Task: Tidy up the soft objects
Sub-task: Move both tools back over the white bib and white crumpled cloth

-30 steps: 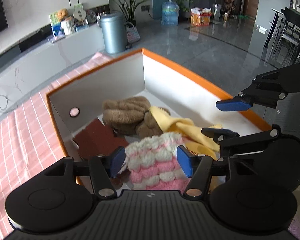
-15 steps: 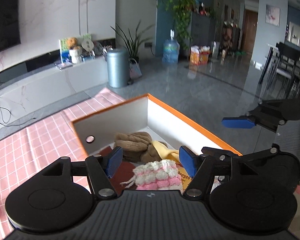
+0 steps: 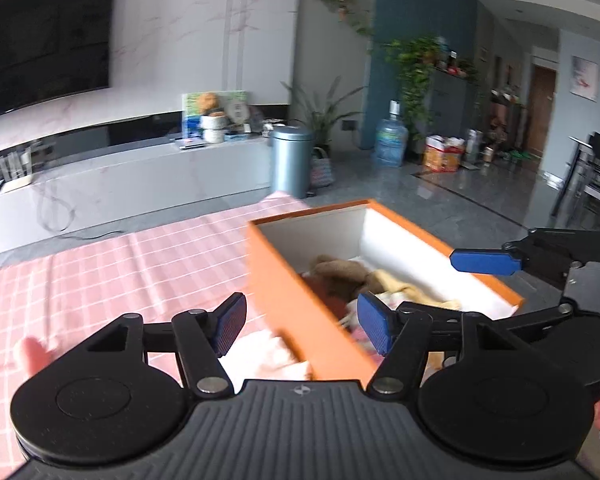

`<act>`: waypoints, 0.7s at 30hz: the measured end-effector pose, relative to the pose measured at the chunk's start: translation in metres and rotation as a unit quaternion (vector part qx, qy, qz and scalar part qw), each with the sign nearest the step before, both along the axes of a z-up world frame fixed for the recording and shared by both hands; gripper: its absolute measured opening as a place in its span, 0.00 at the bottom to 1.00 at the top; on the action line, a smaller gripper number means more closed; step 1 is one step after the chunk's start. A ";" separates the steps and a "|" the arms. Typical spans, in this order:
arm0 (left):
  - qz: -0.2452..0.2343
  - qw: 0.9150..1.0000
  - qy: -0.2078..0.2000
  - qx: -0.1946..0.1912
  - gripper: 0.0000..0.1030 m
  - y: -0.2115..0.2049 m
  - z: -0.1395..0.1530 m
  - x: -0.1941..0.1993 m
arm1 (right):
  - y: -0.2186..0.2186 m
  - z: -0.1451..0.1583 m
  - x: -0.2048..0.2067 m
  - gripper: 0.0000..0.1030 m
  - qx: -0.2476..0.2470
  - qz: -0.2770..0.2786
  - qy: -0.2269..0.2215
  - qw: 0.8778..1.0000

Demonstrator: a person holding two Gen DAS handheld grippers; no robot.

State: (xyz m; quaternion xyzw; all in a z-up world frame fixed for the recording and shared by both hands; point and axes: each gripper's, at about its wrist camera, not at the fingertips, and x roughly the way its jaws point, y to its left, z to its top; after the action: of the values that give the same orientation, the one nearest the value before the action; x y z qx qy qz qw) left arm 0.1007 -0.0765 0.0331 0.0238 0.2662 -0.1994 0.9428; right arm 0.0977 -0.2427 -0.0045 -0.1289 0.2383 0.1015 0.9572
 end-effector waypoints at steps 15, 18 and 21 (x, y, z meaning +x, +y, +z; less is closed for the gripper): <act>0.050 0.997 0.051 -0.014 0.70 0.086 -0.034 -0.007 | 0.083 -0.023 0.006 0.61 -0.055 0.140 0.030 0.988; 0.048 0.997 0.060 -0.007 0.67 0.097 -0.042 -0.007 | 0.094 -0.032 0.019 0.63 -0.073 0.156 0.055 0.984; 0.040 0.997 0.073 -0.005 0.65 0.107 -0.050 -0.007 | 0.105 -0.044 0.032 0.63 -0.090 0.167 0.086 0.978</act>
State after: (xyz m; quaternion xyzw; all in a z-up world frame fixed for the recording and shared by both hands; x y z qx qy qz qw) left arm 0.0937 0.0308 -0.0167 -0.0060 0.3341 -0.1644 0.9281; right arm 0.1293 -0.1381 -0.0484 -0.2437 0.3034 0.2487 0.8870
